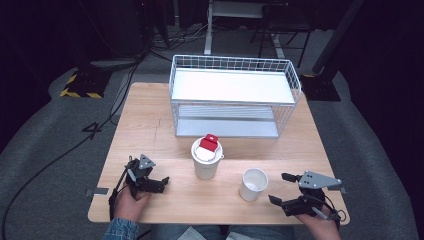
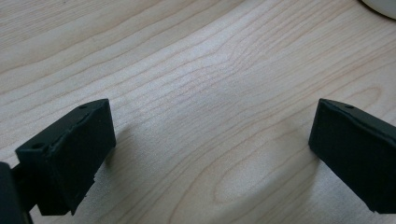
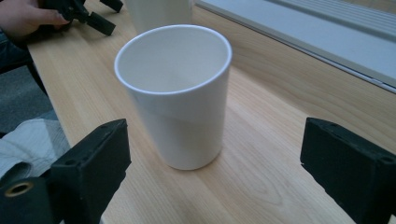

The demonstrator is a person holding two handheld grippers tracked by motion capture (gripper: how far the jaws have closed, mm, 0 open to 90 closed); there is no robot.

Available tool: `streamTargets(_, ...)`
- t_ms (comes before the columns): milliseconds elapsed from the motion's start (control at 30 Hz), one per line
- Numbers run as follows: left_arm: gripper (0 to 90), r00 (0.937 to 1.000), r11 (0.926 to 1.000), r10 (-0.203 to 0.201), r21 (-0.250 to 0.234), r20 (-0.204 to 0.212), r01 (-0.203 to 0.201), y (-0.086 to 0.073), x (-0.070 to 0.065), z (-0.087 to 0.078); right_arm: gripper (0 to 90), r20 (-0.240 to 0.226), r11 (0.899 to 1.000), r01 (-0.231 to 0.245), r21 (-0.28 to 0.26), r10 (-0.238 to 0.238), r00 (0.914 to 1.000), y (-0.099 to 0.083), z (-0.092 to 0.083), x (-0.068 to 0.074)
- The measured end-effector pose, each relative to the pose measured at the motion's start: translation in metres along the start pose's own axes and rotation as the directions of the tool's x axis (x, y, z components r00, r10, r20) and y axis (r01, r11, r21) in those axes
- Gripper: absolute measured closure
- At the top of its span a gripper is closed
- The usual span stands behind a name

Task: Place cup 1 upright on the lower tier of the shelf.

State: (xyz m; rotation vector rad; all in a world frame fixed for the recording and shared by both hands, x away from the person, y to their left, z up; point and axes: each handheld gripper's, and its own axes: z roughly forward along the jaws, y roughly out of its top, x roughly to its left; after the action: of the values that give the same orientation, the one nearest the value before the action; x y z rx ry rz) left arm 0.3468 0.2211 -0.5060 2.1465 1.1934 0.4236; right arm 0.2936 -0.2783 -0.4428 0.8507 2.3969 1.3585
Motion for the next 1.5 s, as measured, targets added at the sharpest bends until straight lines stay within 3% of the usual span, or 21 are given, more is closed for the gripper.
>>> streamTargets(200, 1.1, 1.0000, 1.0000, 0.000, 0.000, 0.000, 0.000, 0.000, 0.000, 0.000, 7.7, -0.025, 1.000, 0.006, 0.012, -0.006, 0.9997, 0.001, 0.011, 0.006)
streamTargets(667, 1.1, 1.0000, 1.0000, 0.000, 0.000, 0.000, 0.000, 0.000, 0.000, 0.000, 7.1, -0.028, 0.997, 0.028, 0.079, -0.026, 0.9993, -0.003, 0.044, 0.006)
streamTargets(1500, 1.1, 1.0000, 1.0000, 0.000, 0.000, 0.000, 0.000, 0.000, 0.000, 0.000, 8.9, -0.042, 0.995, 0.029, 0.091, -0.026, 0.9988, -0.008, 0.077, 0.010)
